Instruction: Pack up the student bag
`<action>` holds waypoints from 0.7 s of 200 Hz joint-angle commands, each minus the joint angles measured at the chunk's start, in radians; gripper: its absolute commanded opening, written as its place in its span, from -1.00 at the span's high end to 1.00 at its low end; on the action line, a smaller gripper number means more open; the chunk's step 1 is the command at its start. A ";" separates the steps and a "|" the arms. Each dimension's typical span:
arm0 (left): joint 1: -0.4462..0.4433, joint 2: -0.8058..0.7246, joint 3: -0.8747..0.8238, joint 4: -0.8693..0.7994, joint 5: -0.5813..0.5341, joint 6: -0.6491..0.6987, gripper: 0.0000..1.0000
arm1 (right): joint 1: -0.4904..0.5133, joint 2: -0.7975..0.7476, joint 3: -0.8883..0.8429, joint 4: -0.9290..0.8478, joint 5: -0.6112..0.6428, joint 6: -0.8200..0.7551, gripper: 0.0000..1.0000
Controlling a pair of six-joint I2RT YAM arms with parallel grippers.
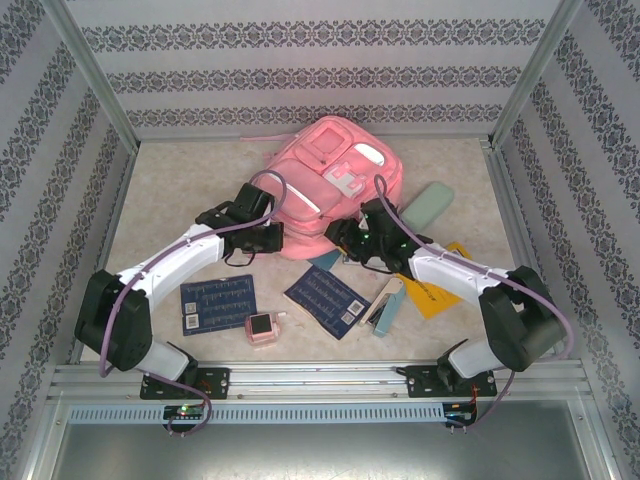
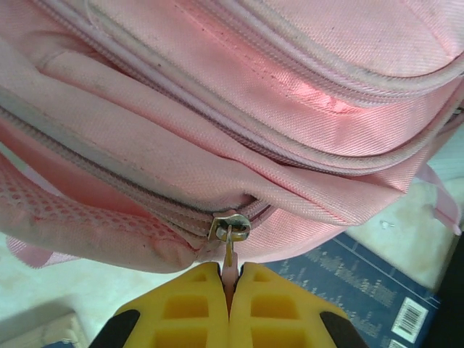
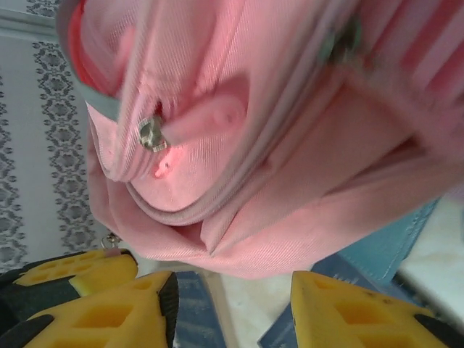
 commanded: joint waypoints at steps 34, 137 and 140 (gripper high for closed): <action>-0.033 -0.043 -0.005 0.077 0.062 -0.050 1.00 | 0.059 0.051 0.000 0.214 0.059 0.361 -0.06; -0.039 -0.069 0.014 0.082 0.035 -0.045 1.00 | 0.096 0.109 -0.061 0.310 0.127 0.557 -0.02; -0.038 -0.068 0.016 0.081 0.033 -0.044 1.00 | 0.097 0.112 -0.061 0.314 0.126 0.562 -0.02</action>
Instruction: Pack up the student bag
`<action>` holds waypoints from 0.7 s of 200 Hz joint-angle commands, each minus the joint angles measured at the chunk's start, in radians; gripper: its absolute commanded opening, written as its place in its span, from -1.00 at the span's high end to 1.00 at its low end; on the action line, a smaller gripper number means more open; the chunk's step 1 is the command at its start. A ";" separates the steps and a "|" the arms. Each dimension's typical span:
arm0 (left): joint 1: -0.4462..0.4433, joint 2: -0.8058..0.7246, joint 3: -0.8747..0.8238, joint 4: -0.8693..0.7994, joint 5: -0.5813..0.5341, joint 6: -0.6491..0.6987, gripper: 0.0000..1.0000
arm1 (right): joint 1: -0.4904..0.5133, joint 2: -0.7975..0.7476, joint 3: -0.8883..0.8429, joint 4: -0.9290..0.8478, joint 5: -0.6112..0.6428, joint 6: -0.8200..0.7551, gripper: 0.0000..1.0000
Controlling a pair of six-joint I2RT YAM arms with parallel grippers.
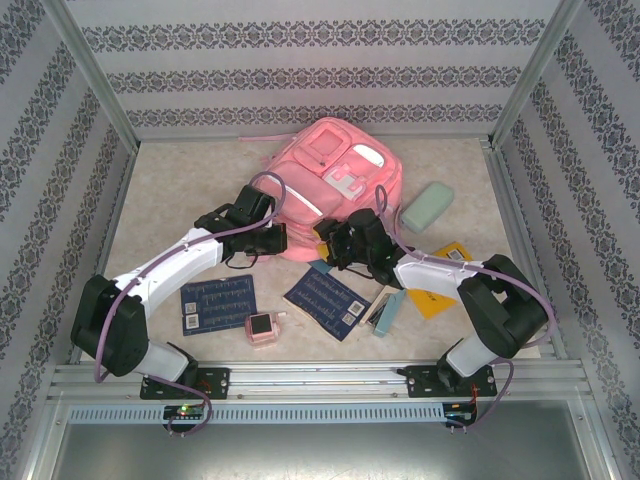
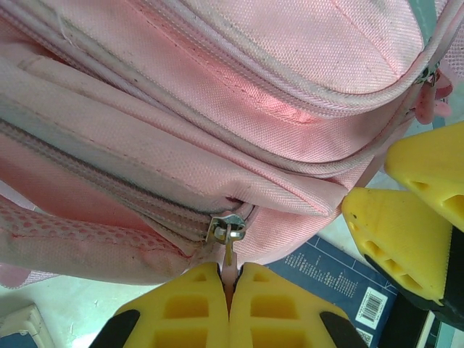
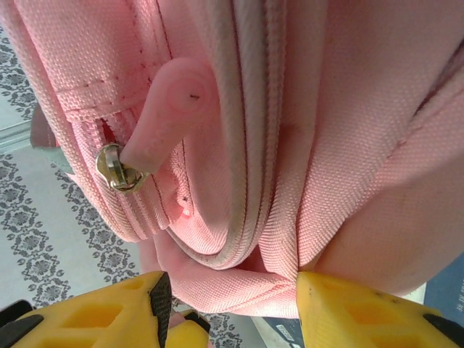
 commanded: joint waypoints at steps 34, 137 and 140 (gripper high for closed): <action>-0.016 -0.032 0.040 0.055 -0.002 0.015 1.00 | 0.024 0.009 -0.025 0.051 0.051 0.071 -0.02; -0.016 -0.029 0.046 0.056 -0.003 0.026 1.00 | 0.041 0.000 -0.063 0.080 0.089 0.099 -0.02; -0.016 -0.029 0.045 0.057 -0.002 0.026 1.00 | 0.040 0.003 -0.062 0.086 0.092 0.099 -0.02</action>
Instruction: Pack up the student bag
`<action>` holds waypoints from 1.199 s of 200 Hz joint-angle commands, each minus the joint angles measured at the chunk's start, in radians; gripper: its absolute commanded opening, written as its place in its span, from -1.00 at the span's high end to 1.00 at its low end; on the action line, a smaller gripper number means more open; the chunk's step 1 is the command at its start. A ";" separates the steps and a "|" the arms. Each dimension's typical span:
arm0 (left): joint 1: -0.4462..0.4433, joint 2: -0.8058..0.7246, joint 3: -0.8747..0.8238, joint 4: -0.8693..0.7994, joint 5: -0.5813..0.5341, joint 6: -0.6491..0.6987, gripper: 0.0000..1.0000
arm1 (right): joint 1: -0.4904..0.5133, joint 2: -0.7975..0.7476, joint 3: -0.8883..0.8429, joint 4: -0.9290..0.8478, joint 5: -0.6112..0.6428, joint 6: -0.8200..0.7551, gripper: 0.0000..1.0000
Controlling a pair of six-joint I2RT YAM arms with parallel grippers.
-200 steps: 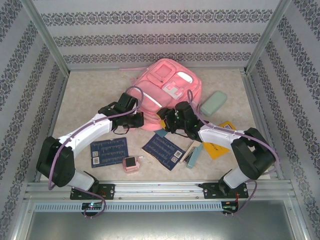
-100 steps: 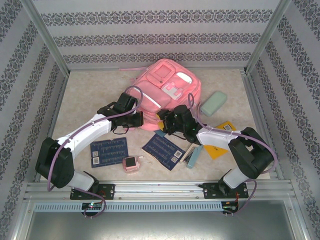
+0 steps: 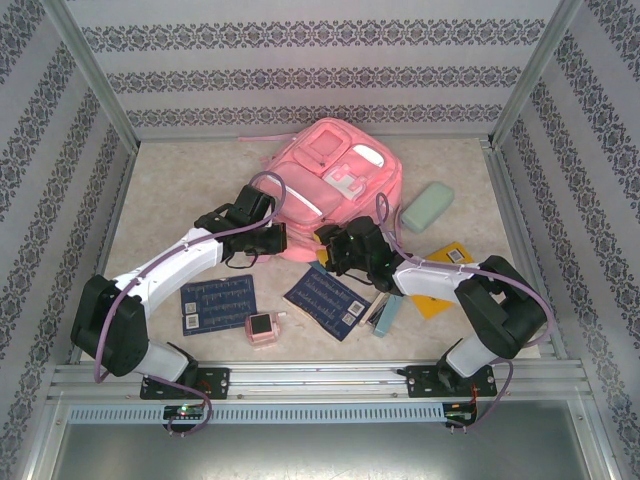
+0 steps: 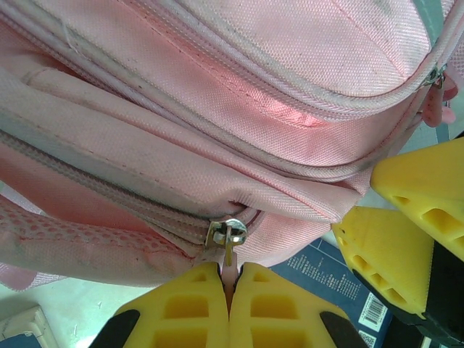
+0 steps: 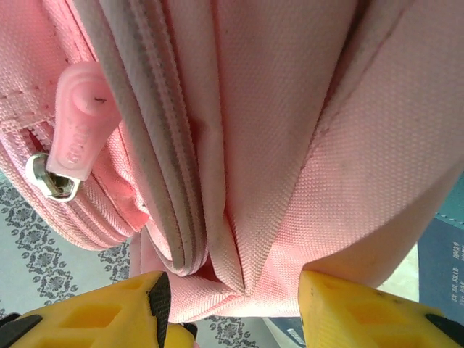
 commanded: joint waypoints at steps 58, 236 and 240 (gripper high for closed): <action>-0.017 -0.047 0.022 0.048 0.017 0.048 1.00 | -0.049 0.093 0.074 0.117 0.038 -0.064 0.65; 0.134 -0.051 -0.022 0.029 -0.067 0.082 1.00 | -0.352 -0.065 0.389 -0.663 -0.286 -1.029 1.00; 0.141 -0.055 -0.026 0.029 -0.065 0.076 1.00 | -0.352 -0.064 0.399 -0.678 -0.284 -1.048 1.00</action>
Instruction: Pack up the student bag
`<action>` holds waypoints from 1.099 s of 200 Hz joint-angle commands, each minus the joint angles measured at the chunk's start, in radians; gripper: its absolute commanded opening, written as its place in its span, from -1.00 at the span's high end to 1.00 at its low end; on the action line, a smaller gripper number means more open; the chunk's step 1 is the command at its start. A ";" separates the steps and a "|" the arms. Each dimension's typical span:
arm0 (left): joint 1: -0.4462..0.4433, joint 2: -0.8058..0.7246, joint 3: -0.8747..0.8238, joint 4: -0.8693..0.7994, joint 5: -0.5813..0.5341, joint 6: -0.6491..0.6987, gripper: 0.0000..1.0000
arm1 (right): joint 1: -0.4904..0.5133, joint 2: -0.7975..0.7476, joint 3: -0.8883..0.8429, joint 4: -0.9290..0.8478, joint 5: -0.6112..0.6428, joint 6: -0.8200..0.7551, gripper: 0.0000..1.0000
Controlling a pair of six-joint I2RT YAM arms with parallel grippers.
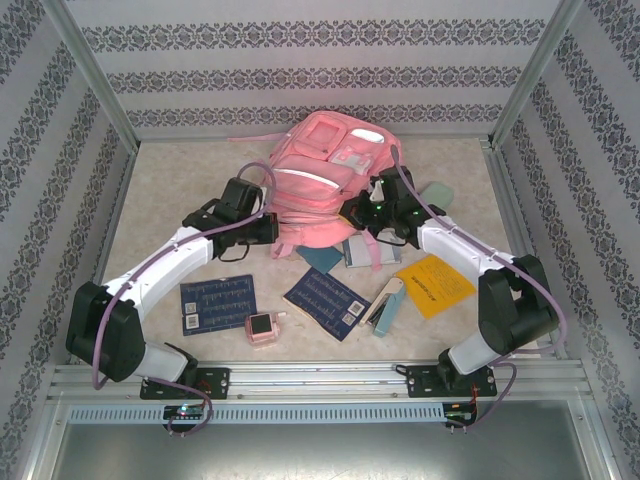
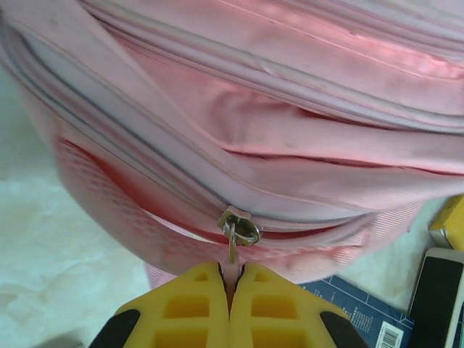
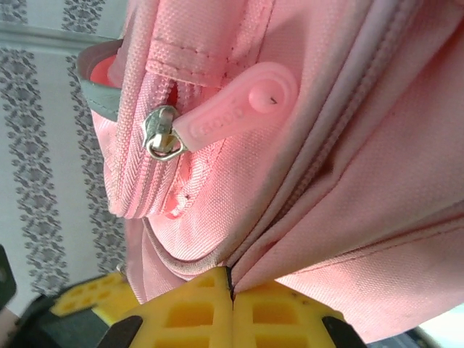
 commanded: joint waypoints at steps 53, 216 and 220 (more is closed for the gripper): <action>0.063 -0.153 -0.093 -0.048 -0.036 -0.054 1.00 | 0.022 0.051 0.174 -0.088 -0.115 -0.318 1.00; -0.112 -0.129 -0.107 -0.042 -0.031 -0.069 1.00 | -0.023 0.156 0.468 -0.527 0.443 -0.493 0.46; -0.114 -0.120 -0.103 -0.036 -0.027 -0.072 1.00 | -0.021 0.145 0.457 -0.515 0.451 -0.483 0.37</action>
